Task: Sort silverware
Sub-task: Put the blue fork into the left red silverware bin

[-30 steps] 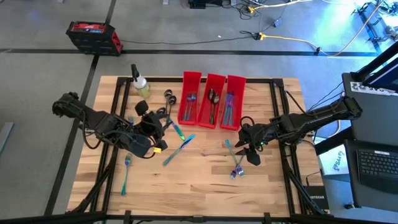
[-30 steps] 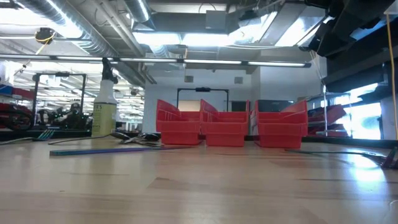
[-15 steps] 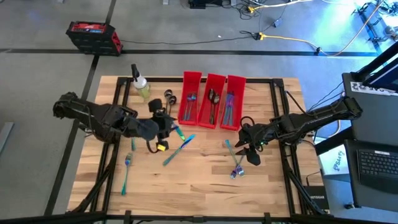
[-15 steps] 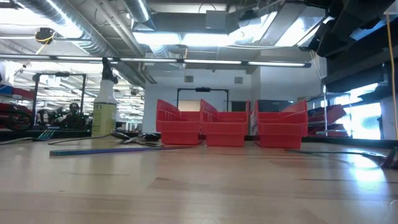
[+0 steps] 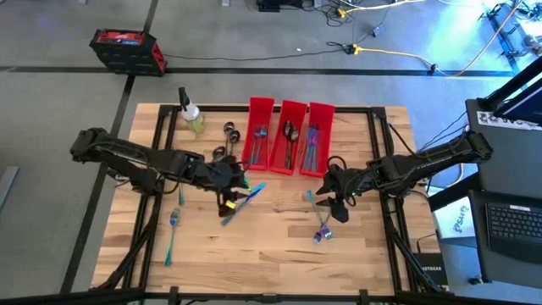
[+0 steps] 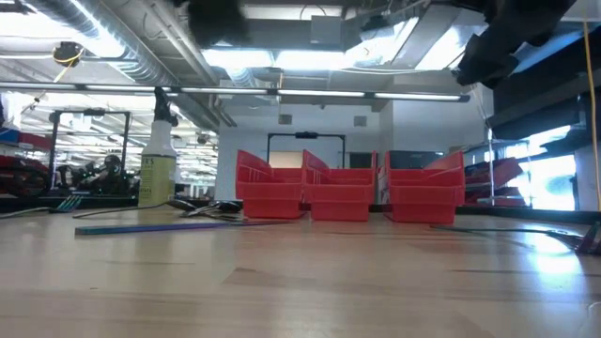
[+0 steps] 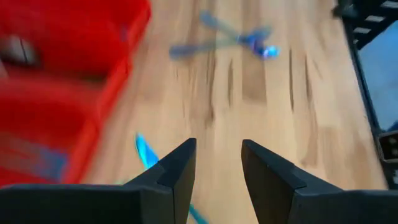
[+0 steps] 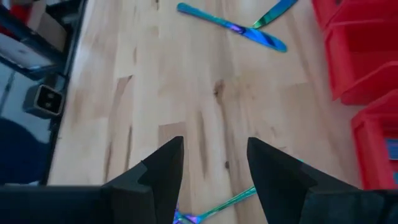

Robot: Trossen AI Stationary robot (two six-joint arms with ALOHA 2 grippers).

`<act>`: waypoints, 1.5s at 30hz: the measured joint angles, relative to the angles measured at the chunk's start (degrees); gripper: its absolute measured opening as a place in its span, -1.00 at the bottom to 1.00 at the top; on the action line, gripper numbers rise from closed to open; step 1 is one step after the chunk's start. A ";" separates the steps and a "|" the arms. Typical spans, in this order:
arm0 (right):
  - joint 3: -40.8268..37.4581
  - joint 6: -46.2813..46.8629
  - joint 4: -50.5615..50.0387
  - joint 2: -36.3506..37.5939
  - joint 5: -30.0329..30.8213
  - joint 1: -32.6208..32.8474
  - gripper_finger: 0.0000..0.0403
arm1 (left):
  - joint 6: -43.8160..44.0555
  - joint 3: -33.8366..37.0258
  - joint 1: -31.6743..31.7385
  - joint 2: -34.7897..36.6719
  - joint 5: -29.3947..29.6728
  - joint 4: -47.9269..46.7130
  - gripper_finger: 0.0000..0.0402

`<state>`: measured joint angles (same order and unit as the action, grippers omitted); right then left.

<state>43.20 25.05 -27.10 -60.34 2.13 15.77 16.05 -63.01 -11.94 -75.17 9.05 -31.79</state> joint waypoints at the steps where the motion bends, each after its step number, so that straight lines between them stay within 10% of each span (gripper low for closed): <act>1: 0.00 -0.40 0.12 0.00 0.64 0.00 -0.19 | 3.42 0.66 -0.24 0.66 -0.10 -2.17 -0.42; 12: 0.00 -14.64 6.17 -2.08 10.42 -0.04 -0.19 | 55.68 2.68 -15.29 2.62 -1.76 -37.69 -0.42; 23: 0.00 -22.59 11.54 -8.09 12.81 -0.04 -0.19 | 105.48 2.68 -35.73 -0.68 -0.50 -36.72 -0.42; 45: 0.04 -19.01 23.05 -11.08 11.83 -6.02 -0.19 | 112.50 11.55 -38.14 -12.73 -12.84 -31.56 -0.42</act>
<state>43.24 6.04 -4.05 -71.42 13.96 9.75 128.55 -51.46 -50.07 -87.90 -3.79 -63.35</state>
